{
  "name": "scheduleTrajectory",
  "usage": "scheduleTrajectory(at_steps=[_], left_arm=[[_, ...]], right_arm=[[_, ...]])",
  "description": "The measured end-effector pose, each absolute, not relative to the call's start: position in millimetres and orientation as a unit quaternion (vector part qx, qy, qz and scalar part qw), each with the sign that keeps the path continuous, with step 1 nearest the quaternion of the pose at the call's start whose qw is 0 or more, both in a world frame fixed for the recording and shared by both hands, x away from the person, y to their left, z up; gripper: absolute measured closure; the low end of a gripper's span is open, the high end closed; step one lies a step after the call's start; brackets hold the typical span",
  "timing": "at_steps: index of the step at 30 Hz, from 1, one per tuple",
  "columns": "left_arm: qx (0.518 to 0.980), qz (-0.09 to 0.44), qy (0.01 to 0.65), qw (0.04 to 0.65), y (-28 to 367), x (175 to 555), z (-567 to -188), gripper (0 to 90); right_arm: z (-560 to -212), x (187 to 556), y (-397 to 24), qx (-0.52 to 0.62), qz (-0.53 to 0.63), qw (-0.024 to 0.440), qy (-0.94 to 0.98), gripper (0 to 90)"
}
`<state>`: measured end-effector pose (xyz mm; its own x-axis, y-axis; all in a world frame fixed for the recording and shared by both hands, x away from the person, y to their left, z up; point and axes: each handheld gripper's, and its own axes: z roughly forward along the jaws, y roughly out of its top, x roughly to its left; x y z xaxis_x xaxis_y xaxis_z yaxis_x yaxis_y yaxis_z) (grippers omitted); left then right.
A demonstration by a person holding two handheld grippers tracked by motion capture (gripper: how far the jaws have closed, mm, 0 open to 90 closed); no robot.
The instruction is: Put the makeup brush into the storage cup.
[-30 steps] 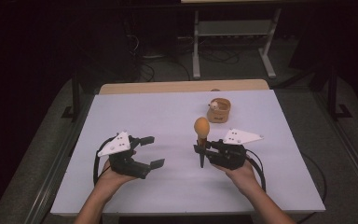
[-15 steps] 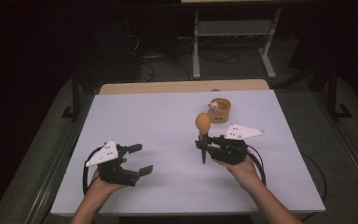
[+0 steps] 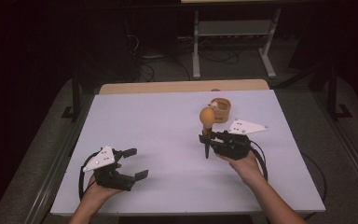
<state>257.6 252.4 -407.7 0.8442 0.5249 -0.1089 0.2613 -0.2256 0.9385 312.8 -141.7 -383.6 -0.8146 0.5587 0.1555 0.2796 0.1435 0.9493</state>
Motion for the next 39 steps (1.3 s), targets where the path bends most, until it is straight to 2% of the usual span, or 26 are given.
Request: scheduleTrajectory(at_steps=[11,39], left_arm=[[0.777,0.113,0.259,0.563,256,259,-411,9.4],[0.756,0.12,0.25,0.593,263,259,-415,9.8]], right_arm=[[-381,322,-151,0.297,0.594,0.129,0.737,71.7],[-366,350,-169,0.327,0.591,0.164,0.719,71.7]])
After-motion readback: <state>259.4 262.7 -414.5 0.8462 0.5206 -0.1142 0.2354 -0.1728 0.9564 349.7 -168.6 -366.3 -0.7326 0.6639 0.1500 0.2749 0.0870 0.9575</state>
